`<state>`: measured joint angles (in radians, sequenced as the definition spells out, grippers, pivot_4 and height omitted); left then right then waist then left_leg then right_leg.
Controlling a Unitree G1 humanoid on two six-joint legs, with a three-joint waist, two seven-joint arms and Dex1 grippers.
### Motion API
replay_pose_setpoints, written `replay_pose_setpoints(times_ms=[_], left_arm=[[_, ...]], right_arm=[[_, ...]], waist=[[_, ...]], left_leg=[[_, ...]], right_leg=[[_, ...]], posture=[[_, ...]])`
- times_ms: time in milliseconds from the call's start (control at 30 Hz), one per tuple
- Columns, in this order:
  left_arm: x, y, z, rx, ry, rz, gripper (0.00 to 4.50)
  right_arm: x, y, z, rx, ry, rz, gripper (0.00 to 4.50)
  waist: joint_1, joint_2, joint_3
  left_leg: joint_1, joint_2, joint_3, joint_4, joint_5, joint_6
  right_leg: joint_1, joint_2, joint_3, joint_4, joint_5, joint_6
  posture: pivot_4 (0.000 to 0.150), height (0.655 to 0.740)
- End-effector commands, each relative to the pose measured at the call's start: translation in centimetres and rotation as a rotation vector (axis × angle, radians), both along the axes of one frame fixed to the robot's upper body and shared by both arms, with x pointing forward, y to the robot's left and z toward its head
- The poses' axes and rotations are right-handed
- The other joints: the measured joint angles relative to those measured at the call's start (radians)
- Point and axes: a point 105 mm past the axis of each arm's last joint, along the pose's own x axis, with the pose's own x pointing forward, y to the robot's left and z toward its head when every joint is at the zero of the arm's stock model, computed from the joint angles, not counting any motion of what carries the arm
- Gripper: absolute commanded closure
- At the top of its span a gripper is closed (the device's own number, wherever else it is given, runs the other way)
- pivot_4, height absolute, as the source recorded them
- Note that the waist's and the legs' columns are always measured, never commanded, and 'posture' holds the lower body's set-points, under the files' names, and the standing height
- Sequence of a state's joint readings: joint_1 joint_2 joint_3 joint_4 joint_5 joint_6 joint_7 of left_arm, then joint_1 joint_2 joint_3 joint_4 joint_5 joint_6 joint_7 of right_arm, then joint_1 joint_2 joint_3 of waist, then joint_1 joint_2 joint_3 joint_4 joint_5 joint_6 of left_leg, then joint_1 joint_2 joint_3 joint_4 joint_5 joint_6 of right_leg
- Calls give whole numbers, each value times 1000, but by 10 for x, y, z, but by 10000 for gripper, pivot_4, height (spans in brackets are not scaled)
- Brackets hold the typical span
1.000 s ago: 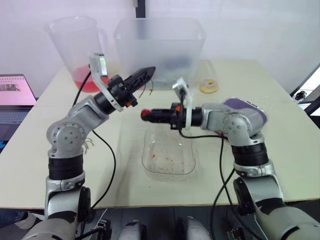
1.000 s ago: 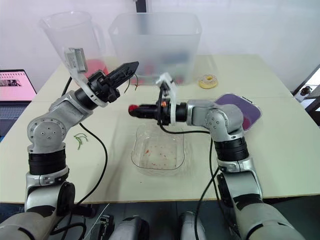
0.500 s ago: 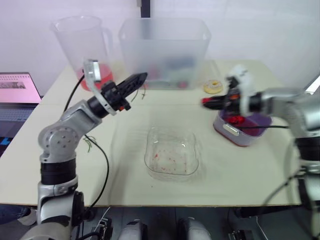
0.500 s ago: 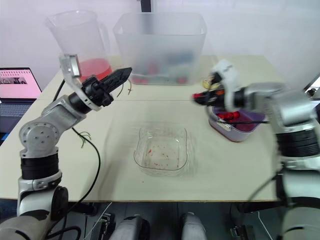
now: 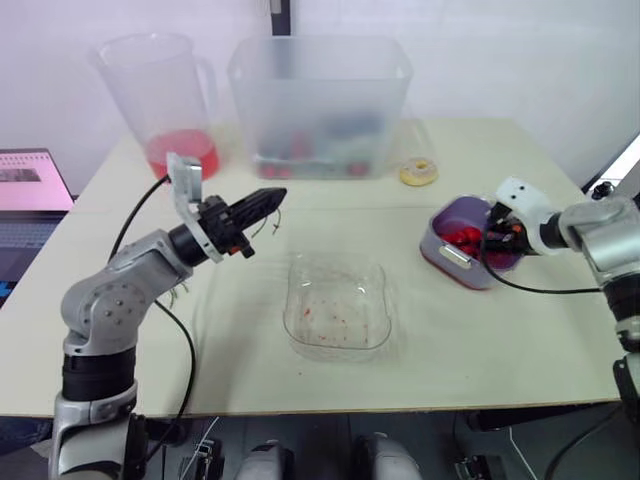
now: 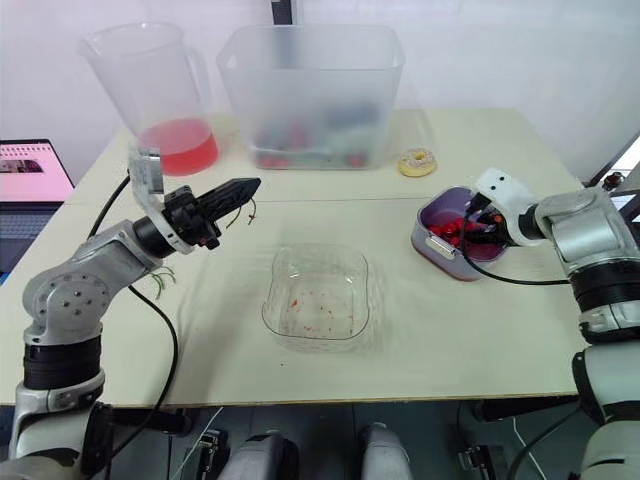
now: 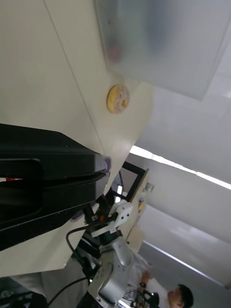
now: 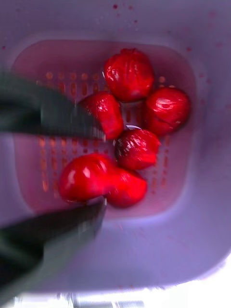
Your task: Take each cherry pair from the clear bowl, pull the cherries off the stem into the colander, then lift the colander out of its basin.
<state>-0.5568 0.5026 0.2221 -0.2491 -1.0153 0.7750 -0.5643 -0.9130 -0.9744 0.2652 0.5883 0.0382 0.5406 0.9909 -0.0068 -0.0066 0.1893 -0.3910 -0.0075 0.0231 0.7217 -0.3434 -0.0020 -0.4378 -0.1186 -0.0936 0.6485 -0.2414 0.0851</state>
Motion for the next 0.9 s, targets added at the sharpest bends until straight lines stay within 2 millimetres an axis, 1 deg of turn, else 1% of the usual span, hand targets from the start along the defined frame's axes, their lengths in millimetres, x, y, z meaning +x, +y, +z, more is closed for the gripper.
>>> replay_pose_setpoints(times_ms=[33, 67, 133, 167, 233, 267, 333, 400, 467, 533, 600, 633, 667, 767, 900], left_arm=[[-6, 4, 15, 4, -69, 12, 45000], [-6, 5, 15, 6, -69, 15, 45000], [-6, 7, 15, 8, -69, 17, 45000], [-6, 8, 16, 14, -69, 19, 45000], [-7, 12, 17, 20, -60, 30, 45000], [-8, 15, 17, 22, -53, 36, 45000], [-8, 21, 12, 25, -8, 60, 45000], [-11, 29, 4, 55, 44, 86, 45000], [-14, 37, -3, 74, 91, 110, 45000], [-18, 55, -11, 87, 147, 170, 45000], [-23, 75, -25, 89, 222, 240, 45000], [-25, 82, -32, 96, 249, 265, 45000], [-27, 92, -47, 105, 298, 315, 45000], [-29, 118, -77, 103, 403, 447, 45000], [-27, 142, -104, 61, 515, 551, 45000]], right_arm=[[3, -3, 36, -7, -90, -1, 2868], [2, -2, 45, -7, -106, 8, 296], [0, 0, 64, 8, -141, 23, 296], [-2, 5, 76, 35, -164, 45, 296], [-11, 35, 108, 199, -211, 192, 296], [-18, 49, 118, 248, -216, 275, 296], [-43, 88, 135, 383, -203, 519, 296], [-73, 125, 146, 517, -150, 740, 296], [-96, 149, 147, 570, -90, 892, 296], [-114, 173, 146, 617, -34, 1023, 296], [-123, 192, 141, 626, -2, 1103, 296], [-124, 198, 138, 624, 6, 1120, 296], [-126, 205, 134, 622, 16, 1144, 296], [-127, 213, 125, 619, 32, 1160, 296], [-123, 212, 114, 597, 28, 1132, 296]], waist=[[0, 0, 0], [-1, 0, 0], [-1, 0, 0], [-2, 0, 0], [-2, 1, 0], [-2, 1, 0], [-4, 1, 0], [-5, 1, 0], [-4, 1, 0], [-4, 1, 0], [-4, 1, 0], [-3, 1, 0], [0, 0, 0], [5, 0, 0], [21, 0, 0]], left_leg=[[0, 0, 0, 0, 0, 0], [0, 0, 0, 0, 0, 0], [0, 0, 0, 0, 0, 0], [0, 0, 0, 0, 0, 0], [0, 0, 0, 0, 0, 0], [0, 0, 0, -1, 0, 0], [0, 1, -1, -1, 0, 0], [0, 1, -1, -1, 0, 0], [0, 2, -1, -1, 0, 0], [0, 2, -2, -1, 0, 0], [0, 1, -2, -1, 0, 0], [0, 1, -3, 0, 0, 0], [0, 1, -3, 0, 0, 0], [0, -1, -3, 0, 0, 0], [0, -1, -3, 1, 0, 0]], right_leg=[[0, 0, 0, 0, 0, 0], [0, 0, 0, 0, 0, 0], [0, 0, 0, 0, 0, 0], [0, 0, 0, 0, 0, 0], [0, 0, 0, 0, 0, 0], [0, 0, 0, -1, 0, 0], [0, 0, 0, -1, 0, 0], [0, 0, 0, -1, 0, 0], [0, 0, 0, 0, 0, 0], [0, 0, -1, 0, 0, 0], [0, -1, -1, 0, 0, 0], [0, -1, -1, 0, 0, 0], [0, -1, -1, 0, 0, 0], [1, -2, 0, 0, 0, 0], [1, -2, -1, 0, 0, 0]], posture=[[1500, 6863], [1500, 6863], [1500, 6863], [1500, 6863], [1500, 6863], [1500, 6863], [1500, 6863], [1500, 6863], [1500, 6863], [1500, 6863], [1500, 6863], [1500, 6863], [1500, 6863], [1500, 6863], [1500, 6863]])
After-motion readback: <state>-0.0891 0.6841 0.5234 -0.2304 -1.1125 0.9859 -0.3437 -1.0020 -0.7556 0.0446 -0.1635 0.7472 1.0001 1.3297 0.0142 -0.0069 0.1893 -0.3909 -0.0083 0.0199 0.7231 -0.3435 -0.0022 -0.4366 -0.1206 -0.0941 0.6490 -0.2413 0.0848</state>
